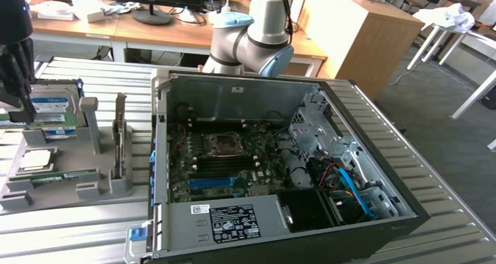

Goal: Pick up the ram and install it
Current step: 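Pick up the ram and move it above insertion slot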

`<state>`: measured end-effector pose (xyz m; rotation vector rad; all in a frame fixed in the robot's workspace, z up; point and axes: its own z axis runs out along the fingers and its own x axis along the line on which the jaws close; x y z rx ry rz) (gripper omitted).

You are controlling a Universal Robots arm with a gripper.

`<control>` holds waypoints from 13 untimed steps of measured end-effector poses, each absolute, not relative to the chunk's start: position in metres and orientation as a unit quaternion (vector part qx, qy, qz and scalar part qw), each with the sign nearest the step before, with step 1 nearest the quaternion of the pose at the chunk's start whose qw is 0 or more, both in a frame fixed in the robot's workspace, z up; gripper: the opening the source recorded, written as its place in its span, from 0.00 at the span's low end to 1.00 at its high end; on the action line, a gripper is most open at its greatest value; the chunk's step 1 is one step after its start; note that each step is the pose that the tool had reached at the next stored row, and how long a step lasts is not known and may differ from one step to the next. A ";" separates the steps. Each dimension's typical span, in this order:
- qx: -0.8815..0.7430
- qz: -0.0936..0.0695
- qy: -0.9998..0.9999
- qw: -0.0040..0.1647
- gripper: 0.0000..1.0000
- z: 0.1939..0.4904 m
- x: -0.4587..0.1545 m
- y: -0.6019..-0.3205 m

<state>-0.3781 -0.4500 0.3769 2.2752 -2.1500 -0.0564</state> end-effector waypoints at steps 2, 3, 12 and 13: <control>0.727 -0.018 -0.687 0.005 0.13 0.378 -0.378 -0.450; 0.727 -0.018 -0.687 0.005 0.13 0.379 -0.378 -0.450; 0.727 -0.018 -0.687 0.005 0.13 0.386 -0.378 -0.450; 0.727 -0.018 -0.687 0.005 0.13 0.387 -0.378 -0.450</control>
